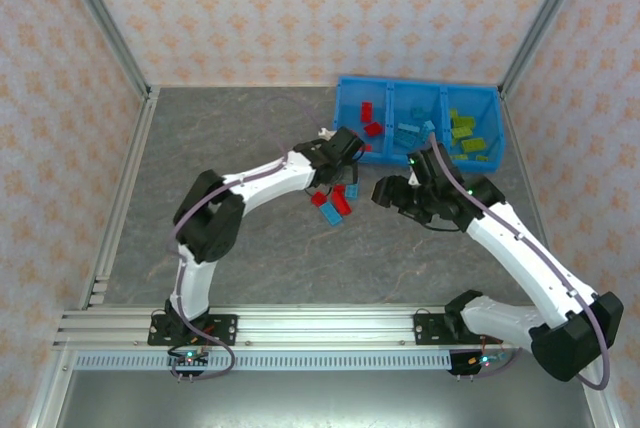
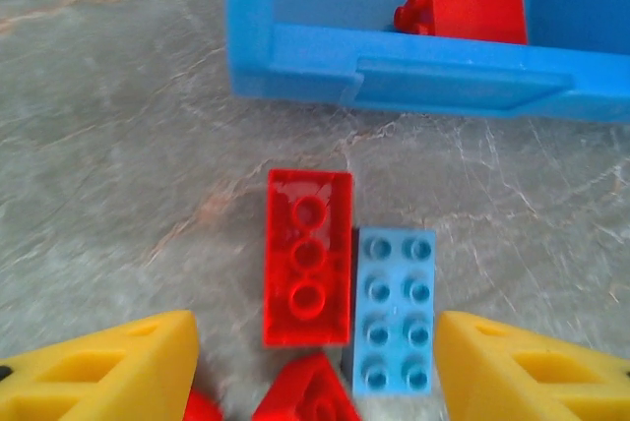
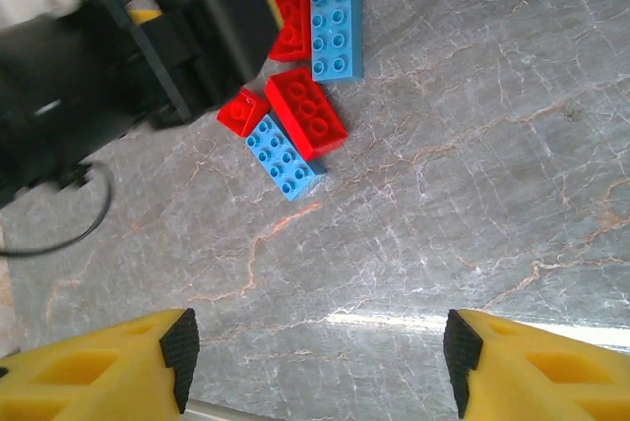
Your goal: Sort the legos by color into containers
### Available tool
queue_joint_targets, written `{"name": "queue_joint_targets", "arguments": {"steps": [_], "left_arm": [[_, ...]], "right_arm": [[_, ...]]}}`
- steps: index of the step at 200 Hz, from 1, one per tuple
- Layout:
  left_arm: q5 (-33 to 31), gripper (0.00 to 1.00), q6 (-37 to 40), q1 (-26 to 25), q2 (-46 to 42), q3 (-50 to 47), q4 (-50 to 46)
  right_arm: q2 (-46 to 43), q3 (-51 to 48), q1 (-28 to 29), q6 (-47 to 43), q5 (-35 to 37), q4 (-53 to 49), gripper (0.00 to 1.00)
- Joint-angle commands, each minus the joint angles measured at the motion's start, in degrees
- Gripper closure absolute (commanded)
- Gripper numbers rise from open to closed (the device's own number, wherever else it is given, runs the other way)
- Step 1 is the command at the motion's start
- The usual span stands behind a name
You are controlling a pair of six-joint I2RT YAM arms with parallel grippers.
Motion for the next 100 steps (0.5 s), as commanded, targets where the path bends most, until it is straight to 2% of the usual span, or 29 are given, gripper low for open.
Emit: {"name": "queue_joint_targets", "arguments": {"steps": [1,21,51,100], "left_arm": [[-0.4,0.38,1.4,1.0,4.1,6.0,-6.3],[-2.1,0.42,1.8,2.0,7.5,9.1,-7.5],[3.1,0.47,3.6,3.1,10.7,11.3,-6.0],[4.2,0.49,4.3,3.8,12.7,11.0,-7.2]], "right_arm": [[-1.5,-0.4,0.3,2.2,1.6,-2.2,0.31],[-2.5,-1.6,0.2,3.0,1.6,-1.6,0.31],[-4.3,-3.4,0.2,3.8,2.4,-1.0,0.31],[-4.3,-3.3,0.2,4.2,2.3,-1.2,0.31]]}}
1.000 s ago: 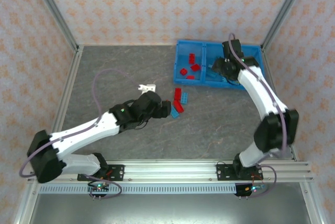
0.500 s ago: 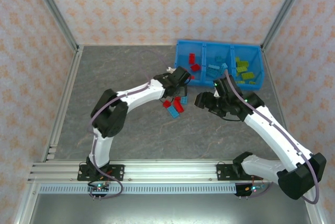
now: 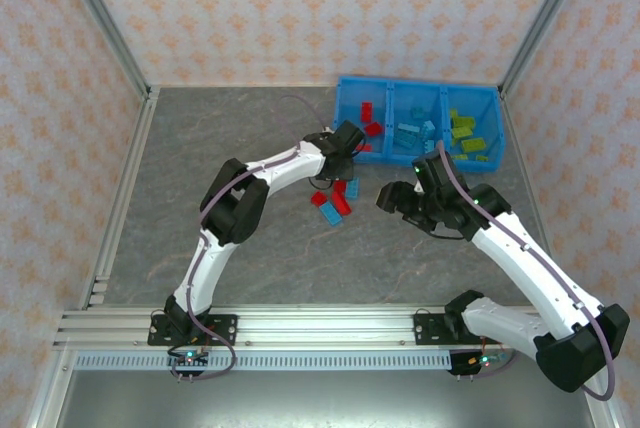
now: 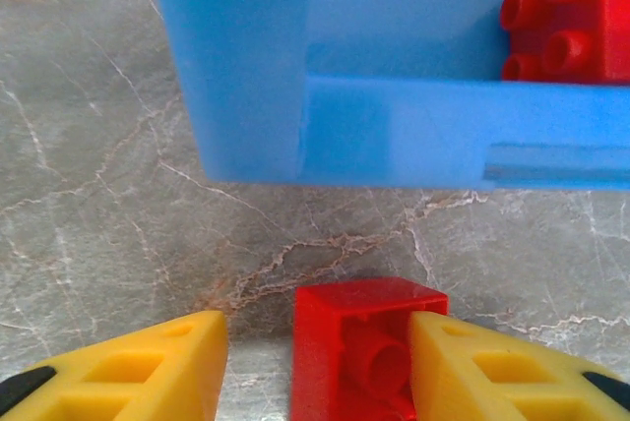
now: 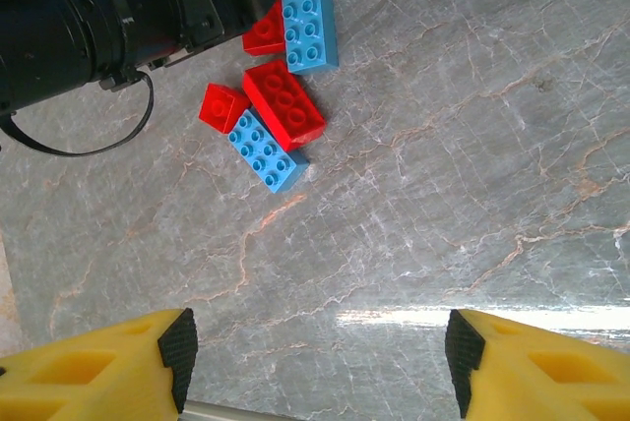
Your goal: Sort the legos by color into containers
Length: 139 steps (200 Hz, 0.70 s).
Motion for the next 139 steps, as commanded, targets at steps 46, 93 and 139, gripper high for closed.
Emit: {"name": "queue_joint_targets", "arguments": {"steps": [46,93,139], "left_arm": [[4.0,0.67,2.0,0.4,1.4,-1.5,-2.0],[5.1,0.85,2.0,0.4,-4.7,-7.6,0.1],[4.5,0.88,2.0,-1.0,-18.9,-15.2,2.2]], "right_arm": [[-0.6,-0.3,0.3,1.8,1.1,-0.2,0.3],[-0.6,0.3,0.2,2.6,0.8,0.4,0.3],[-1.7,0.8,0.3,3.9,1.6,1.9,0.3]]}}
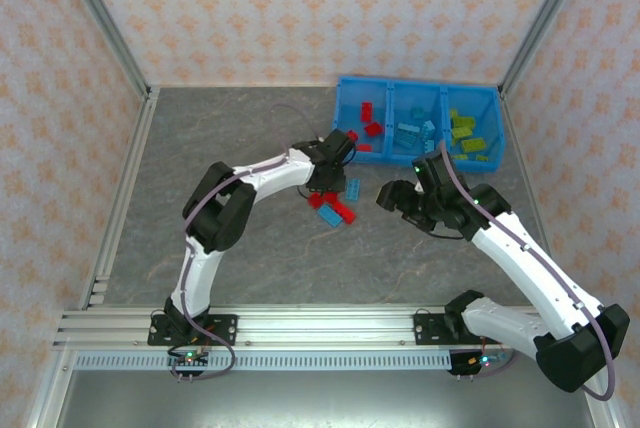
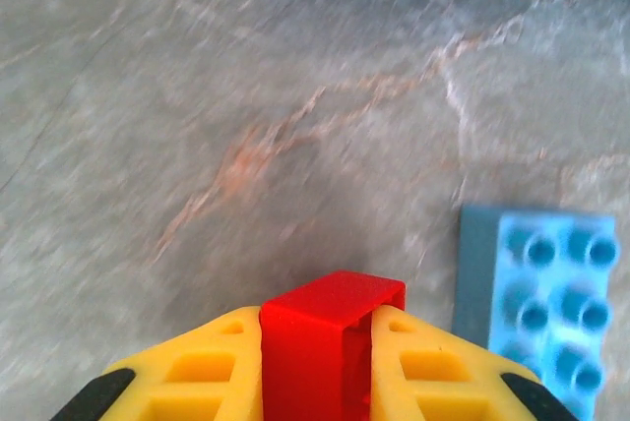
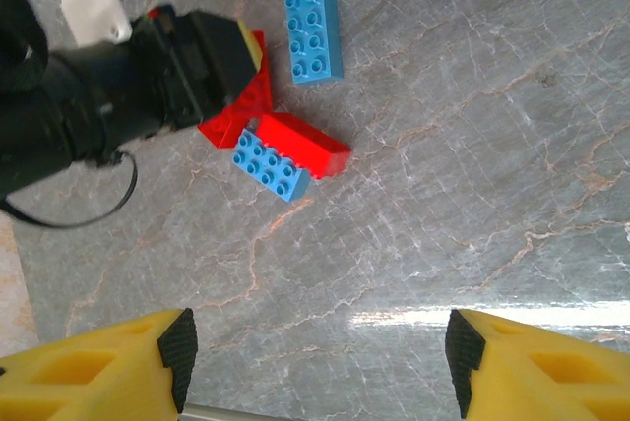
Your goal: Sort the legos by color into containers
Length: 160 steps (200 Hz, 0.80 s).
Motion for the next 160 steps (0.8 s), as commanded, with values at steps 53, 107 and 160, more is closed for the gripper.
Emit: {"name": "queue_joint_targets", "arguments": {"steps": [53,107,160], "left_arm": [[-11.1,0.87,6.7,-3.0,-11.7,6.3,1.9],[-21.7,0.84,17.6,-1.1,9.2,34.6,0.7],[-18.7,0.45,20.0,0.1,21.2,60.8,-4.3]], "right_arm": [[-2.5,0.6,0.2,2.5,3.0,1.6,0.3],[-5.5,0.1,0.3,3.0,4.8,-0.7,0.3],[-6.4,-0.3,0.2,3.1,4.8,-1.3,0.3]]}}
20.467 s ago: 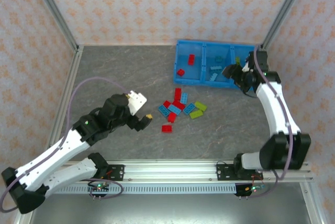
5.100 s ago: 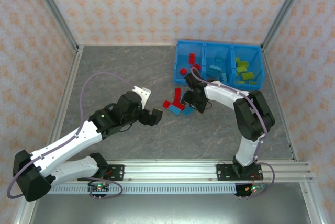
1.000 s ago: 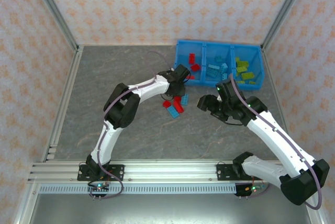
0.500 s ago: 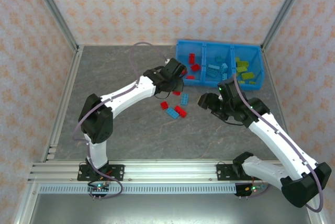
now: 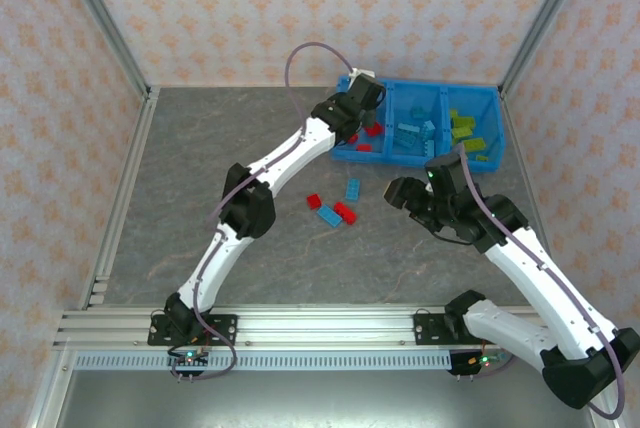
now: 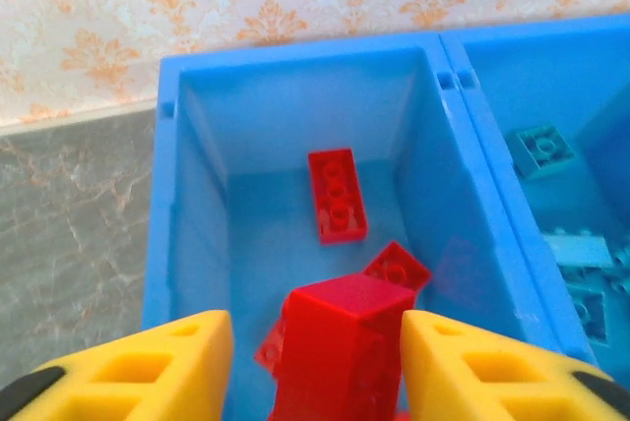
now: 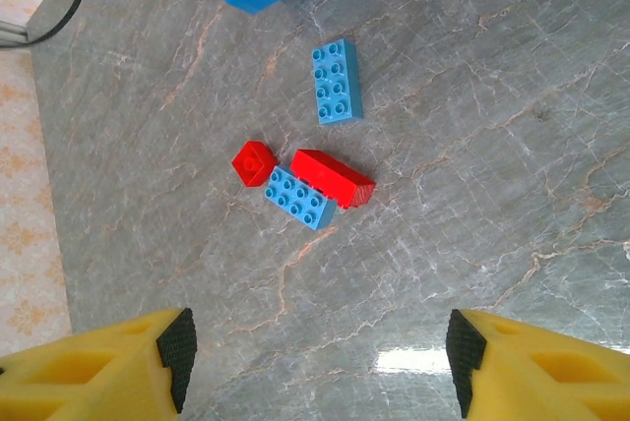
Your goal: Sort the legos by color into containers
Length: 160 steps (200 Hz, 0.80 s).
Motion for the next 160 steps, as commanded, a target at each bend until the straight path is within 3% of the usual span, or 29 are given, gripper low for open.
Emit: {"name": "queue_joint_targets", "arguments": {"steps": [1,33,49,83,111,137,160], "left_arm": [[-0.5,0.44,2.4,-0.1,-1.4,7.7,-3.3],[2.7,0.45,0.6,-0.1,-6.6,6.3,-4.9],[5.3,0.47,-0.7,-0.4,-12.6,1.1,-5.3],[11.0,0.49,-1.1,-2.0,-37.5,-31.1,10.7],[17.6,0.51,1.8,-3.4,-55.6,-52.3,17.0],[22.9,0.51,8.3,-5.0,-70.6,-66.8,16.0],[25.6,0.51,14.8,-5.8,-81.8,-74.2,8.2]], "right_arm": [[-0.5,-0.3,0.2,0.7,1.6,-1.6,0.3],[-0.1,-1.2,0.2,0.8,1.8,-0.8,0.3],[0.5,-1.6,0.3,0.5,2.0,-0.5,0.3],[4.2,-1.8,1.5,-2.9,2.1,0.8,0.3],[10.5,-0.7,5.4,-6.7,2.2,3.9,0.3],[20.5,0.9,9.8,-13.4,3.1,8.2,0.31],[28.6,2.4,12.6,-20.4,9.6,10.7,0.31]]}}
